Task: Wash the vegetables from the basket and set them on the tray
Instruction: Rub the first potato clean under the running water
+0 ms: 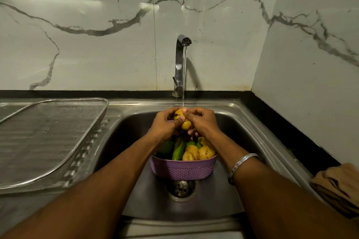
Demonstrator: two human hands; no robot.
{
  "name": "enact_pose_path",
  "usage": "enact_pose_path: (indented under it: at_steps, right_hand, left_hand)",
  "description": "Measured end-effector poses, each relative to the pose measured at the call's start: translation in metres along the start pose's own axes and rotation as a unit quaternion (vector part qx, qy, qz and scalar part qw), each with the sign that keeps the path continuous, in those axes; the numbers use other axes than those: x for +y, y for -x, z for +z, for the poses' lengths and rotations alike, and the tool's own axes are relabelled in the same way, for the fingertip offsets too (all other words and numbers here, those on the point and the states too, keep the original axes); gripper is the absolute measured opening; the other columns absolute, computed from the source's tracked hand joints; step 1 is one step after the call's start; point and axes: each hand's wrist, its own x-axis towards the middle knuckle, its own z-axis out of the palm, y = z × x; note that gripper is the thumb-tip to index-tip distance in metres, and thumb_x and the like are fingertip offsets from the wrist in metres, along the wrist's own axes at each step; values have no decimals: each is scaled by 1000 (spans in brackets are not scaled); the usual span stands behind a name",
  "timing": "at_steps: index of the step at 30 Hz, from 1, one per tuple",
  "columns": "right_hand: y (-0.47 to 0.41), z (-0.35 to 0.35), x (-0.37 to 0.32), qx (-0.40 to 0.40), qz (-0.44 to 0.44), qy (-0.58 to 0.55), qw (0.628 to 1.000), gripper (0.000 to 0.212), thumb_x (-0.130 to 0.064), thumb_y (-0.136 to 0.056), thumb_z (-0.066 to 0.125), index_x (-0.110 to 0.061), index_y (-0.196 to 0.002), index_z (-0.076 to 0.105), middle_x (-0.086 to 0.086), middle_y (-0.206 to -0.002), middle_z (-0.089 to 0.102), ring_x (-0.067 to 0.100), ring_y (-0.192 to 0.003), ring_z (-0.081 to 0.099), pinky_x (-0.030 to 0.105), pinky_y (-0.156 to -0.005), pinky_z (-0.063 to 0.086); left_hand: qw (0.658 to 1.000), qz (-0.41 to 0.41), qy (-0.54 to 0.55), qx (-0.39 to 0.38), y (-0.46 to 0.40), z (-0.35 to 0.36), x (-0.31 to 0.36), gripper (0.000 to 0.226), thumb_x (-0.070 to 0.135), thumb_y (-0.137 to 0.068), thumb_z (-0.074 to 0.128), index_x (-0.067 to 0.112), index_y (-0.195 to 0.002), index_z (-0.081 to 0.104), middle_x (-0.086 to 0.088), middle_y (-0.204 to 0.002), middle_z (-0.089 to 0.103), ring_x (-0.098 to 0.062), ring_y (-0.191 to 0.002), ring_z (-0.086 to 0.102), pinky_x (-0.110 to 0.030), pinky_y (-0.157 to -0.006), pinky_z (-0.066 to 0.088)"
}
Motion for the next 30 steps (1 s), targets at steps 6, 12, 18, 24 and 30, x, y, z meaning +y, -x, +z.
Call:
enact_pose_path:
  at_steps: [6,12,18,24,30]
  right_hand:
    - [-5,-2,1,-49,58,-88,993,22,-14,-97,68,-18,-118,73,12,-91,77,14,-50,58,23,-49,53]
    - [-3,7,0,34,21,-38,998,29,-38,-92,73,-10,-100,77,4,-72,68,8,-50,57,21,-42,49]
    - [-7,17,3,-21,-4,3,1000,27,-24,-101,62,-18,-126,67,9,-97,72,7,-56,59,26,-50,54]
    - [-3,9,9,26,-36,62,997,33,-48,-92,70,-16,-97,79,2,-69,72,5,-50,63,21,-47,50]
    - [-3,6,7,-71,94,-46,992,30,-31,-98,67,-3,-106,72,13,-69,70,16,-53,67,24,-45,53]
  left_hand:
    - [999,-20,27,31,-5,2,-3,39,5,-97,61,10,-136,58,-12,-126,66,-28,-112,67,-35,-82,62]
    - [996,-43,73,33,-3,9,-3,34,9,-97,63,13,-131,58,-11,-126,62,-27,-109,67,-35,-78,63]
    - [959,-140,223,103,-11,13,-1,26,9,-102,54,4,-127,55,-18,-110,67,-27,-92,72,-38,-75,63]
    - [990,-137,-3,41,-13,15,-11,55,55,-103,40,8,-129,52,-18,-103,70,-29,-78,74,-29,-53,56]
    - [977,-190,-67,73,-10,10,-5,48,41,-107,25,5,-114,55,-8,-73,51,-15,-54,44,-23,-46,32]
